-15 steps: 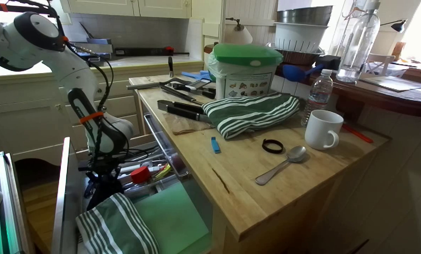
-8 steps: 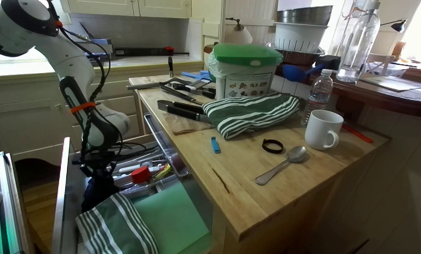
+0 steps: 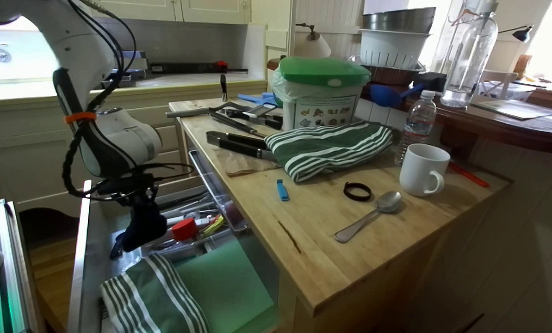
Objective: Take the black item out of the drawer
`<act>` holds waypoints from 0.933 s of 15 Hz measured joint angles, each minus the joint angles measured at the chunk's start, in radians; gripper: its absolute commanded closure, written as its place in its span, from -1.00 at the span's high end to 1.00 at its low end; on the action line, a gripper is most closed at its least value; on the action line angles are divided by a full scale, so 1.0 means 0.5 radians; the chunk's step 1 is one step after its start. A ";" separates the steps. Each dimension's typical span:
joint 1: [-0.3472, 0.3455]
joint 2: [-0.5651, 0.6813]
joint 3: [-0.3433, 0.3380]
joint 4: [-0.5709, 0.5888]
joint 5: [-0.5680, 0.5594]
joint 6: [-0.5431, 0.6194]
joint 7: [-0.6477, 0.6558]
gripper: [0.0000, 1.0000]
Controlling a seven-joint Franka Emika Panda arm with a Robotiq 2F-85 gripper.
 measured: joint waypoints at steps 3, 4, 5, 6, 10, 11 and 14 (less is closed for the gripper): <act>0.033 -0.262 -0.140 -0.140 0.301 0.112 -0.440 -0.85; 0.069 -0.316 -0.218 -0.179 0.381 0.204 -0.589 -0.85; 0.116 -0.351 -0.307 -0.218 0.446 0.318 -0.734 -0.85; 0.162 -0.369 -0.394 -0.259 0.499 0.447 -0.875 -0.85; 0.195 -0.342 -0.522 -0.471 0.555 0.964 -1.435 -0.85; 0.193 -0.321 -0.529 -0.527 0.558 1.079 -1.580 -0.85; 0.169 -0.278 -0.538 -0.651 0.594 1.319 -2.011 -0.85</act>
